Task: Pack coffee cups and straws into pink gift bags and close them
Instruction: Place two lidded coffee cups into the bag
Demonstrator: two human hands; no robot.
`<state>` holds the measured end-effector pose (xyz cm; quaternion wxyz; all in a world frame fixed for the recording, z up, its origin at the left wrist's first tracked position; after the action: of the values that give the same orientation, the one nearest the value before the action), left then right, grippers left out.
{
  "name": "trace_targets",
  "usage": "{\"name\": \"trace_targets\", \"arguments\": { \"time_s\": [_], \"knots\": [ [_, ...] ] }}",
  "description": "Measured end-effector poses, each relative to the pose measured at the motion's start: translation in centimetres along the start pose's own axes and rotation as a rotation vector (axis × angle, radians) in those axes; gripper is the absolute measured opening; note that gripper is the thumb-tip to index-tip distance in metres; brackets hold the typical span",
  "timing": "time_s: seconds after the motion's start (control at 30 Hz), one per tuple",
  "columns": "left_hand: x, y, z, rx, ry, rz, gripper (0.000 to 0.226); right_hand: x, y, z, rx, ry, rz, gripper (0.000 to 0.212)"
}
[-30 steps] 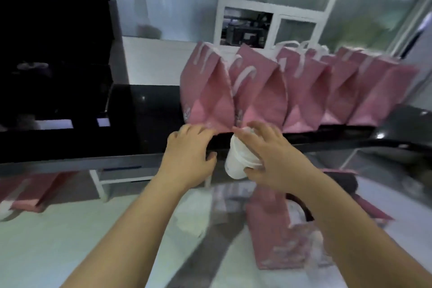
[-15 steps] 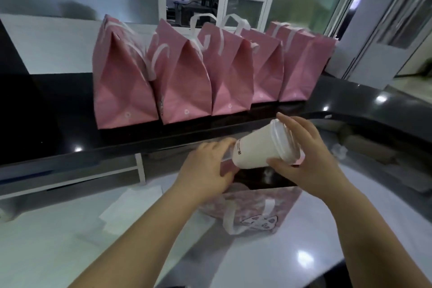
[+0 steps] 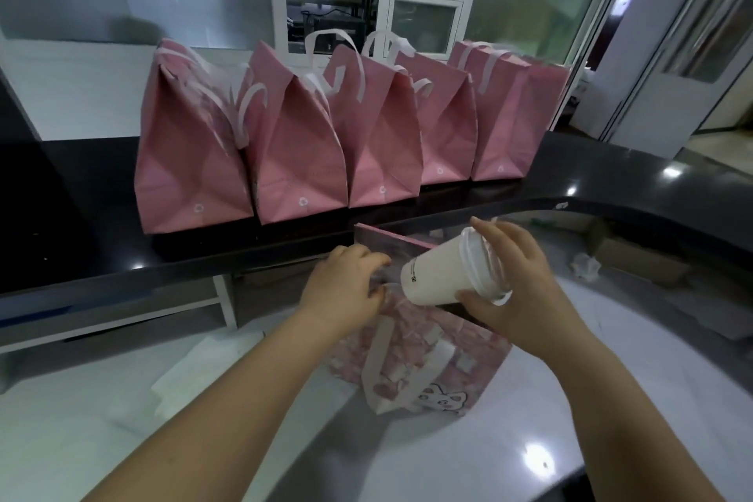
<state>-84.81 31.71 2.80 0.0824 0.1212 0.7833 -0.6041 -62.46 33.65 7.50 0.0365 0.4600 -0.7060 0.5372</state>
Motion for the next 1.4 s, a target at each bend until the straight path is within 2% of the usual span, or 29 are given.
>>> {"name": "trace_targets", "arguments": {
  "time_s": [0.17,0.37,0.43,0.53,0.7,0.83,0.93,1.03,1.13,1.23,1.3,1.4],
  "knots": [
    [-0.5,0.9,-0.3,0.042,0.141,-0.13,0.027,-1.4,-0.6,-0.7,-0.156,0.09,-0.038,0.089],
    [-1.6,-0.1,3.3,0.045,0.295,-0.153,0.025,-1.6,2.0,-0.2,0.113,0.077,0.145,0.088],
    [-2.0,-0.5,5.4,0.034,0.334,-0.152,0.027,-1.7,2.4,0.1,0.12,0.069,0.178,0.088],
    [-2.8,-0.5,8.0,0.112,0.372,-0.171,0.03,-1.3,2.9,0.1,0.135,0.043,0.234,0.089],
    [-4.1,-1.0,9.4,0.145,0.434,-0.064,0.028,-0.3,3.9,-0.3,0.192,0.024,0.345,0.091],
    [-4.0,-1.0,8.4,0.15,0.334,0.001,0.051,0.4,3.4,-0.4,0.182,0.013,0.36,0.089],
    [-3.4,-1.7,6.4,0.063,0.24,-0.013,0.046,1.2,3.4,-0.3,0.169,0.004,0.403,0.088],
    [-2.8,-1.5,4.1,0.052,0.185,-0.087,0.039,2.0,4.9,0.0,0.249,0.023,0.451,0.088],
    [-2.5,-0.8,2.2,0.157,0.177,-0.122,0.058,1.5,6.0,0.4,0.359,0.077,0.498,0.087],
    [-2.3,0.5,2.0,0.218,0.197,-0.214,0.107,0.3,5.5,1.0,0.423,0.091,0.554,0.086],
    [-2.2,1.7,2.8,0.264,0.203,-0.247,0.13,-0.1,4.8,1.2,0.401,0.05,0.574,0.087],
    [-2.3,2.8,3.2,0.306,0.207,-0.244,0.141,0.5,5.0,1.2,0.433,-0.067,0.553,0.089]
  ]
}}
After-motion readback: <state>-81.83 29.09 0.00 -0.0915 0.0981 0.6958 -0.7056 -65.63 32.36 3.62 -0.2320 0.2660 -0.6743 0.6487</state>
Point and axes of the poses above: each hand's wrist, its own z-axis away from the middle knuckle, its own y-axis out of the palm, x = y × z, the point moved 5 cm from there along -z, towards the middle knuckle, and after that the axes turned 6 degrees about -z, right-handed, at the moved point
